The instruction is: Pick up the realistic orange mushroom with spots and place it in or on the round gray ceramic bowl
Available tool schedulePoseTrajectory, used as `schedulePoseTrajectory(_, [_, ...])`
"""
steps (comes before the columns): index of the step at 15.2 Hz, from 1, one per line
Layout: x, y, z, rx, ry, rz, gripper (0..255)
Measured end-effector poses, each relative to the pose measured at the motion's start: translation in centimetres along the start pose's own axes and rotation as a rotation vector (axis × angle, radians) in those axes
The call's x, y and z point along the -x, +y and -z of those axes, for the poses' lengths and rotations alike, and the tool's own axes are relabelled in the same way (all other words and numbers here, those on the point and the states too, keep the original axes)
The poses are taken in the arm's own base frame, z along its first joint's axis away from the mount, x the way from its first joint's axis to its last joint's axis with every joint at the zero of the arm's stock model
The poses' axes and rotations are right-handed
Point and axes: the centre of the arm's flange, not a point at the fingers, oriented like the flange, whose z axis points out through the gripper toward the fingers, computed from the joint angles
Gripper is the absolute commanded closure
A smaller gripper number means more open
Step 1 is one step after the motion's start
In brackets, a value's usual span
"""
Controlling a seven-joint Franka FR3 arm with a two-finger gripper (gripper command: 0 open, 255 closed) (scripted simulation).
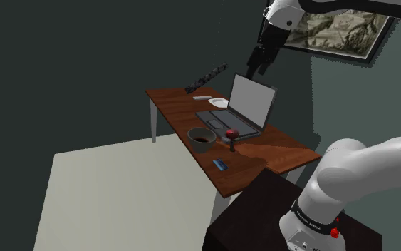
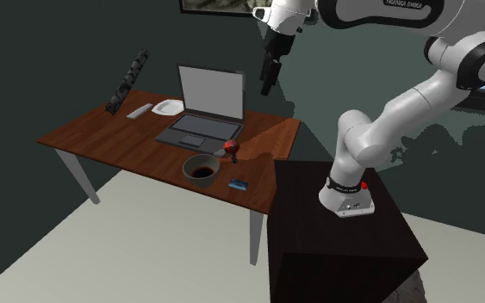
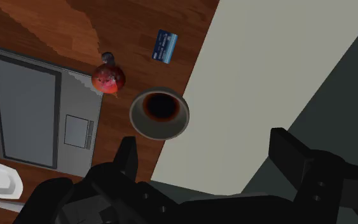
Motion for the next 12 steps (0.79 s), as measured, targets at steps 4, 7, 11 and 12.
schedulePoseTrajectory(4, [-0.9, 2.2, -2.0, -0.032, -0.022, 0.01, 0])
schedulePoseTrajectory(7, [-2.0, 5.2, -4.9, -0.077, -0.052, 0.024, 0])
schedulePoseTrajectory(11, [-3.1, 8.6, -9.9, -0.138, -0.094, 0.045, 0])
schedulePoseTrajectory(12, [-3.7, 9.8, -11.0, -0.154, -0.103, 0.05, 0])
